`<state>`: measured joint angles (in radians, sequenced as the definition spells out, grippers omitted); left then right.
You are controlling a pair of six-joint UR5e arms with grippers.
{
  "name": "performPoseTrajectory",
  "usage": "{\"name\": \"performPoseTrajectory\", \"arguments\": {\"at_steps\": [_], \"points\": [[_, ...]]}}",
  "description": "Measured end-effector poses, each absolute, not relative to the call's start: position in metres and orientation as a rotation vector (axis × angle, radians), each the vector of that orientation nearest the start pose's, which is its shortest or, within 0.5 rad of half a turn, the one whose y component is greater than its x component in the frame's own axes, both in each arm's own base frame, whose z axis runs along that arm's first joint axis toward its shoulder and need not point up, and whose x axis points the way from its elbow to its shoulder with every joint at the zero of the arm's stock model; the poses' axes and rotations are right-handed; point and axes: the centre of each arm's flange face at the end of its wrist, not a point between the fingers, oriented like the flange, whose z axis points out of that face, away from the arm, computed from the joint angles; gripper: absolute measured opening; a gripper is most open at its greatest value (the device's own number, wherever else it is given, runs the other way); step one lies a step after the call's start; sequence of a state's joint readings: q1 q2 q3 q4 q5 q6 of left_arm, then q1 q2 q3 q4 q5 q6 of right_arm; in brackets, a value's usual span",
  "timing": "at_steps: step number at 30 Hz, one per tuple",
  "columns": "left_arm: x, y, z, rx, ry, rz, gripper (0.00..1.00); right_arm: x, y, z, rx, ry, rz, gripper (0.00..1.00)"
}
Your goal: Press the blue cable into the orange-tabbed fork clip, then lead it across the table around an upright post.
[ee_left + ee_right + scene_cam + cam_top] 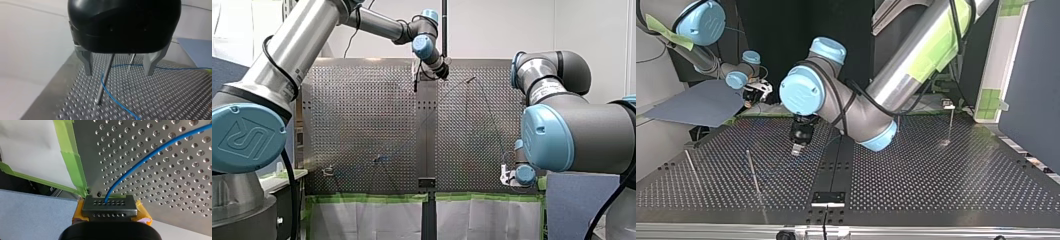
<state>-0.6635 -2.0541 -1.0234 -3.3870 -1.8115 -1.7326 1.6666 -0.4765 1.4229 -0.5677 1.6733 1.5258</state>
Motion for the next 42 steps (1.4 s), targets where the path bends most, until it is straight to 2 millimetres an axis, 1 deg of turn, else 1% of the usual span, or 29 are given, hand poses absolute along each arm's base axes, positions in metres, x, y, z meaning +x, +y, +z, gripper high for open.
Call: {"name": "performPoseTrajectory", "arguments": {"at_steps": [4,10,14,21,32,36,42], "points": [[0.459,-0.486,0.444,0.223,1.753,-0.374,1.0,0.185,-0.648,-0.09,1.518,-1.415,0.945,0.0],[0.451,-0.475,0.453,0.188,1.714,-0.392,1.0,0.184,-0.648,-0.09,1.519,-1.416,0.943,0.0],[0.447,-0.471,0.452,0.183,1.697,-0.403,1.0,0.185,-0.648,-0.09,1.52,-1.415,0.943,0.0],[0.441,-0.467,0.428,0.199,1.731,-0.393,1.0,0.186,-0.647,-0.09,1.526,-1.416,0.94,0.0],[0.421,-0.459,0.395,0.234,1.814,-0.359,1.0,0.187,-0.647,-0.09,1.526,-1.417,0.941,0.0],[0.417,-0.458,0.39,0.242,1.829,-0.352,1.0,0.187,-0.647,-0.09,1.526,-1.418,0.942,0.0],[0.414,-0.458,0.389,0.242,1.835,-0.343,1.0,0.186,-0.647,-0.09,1.524,-1.418,0.943,0.0]]}}
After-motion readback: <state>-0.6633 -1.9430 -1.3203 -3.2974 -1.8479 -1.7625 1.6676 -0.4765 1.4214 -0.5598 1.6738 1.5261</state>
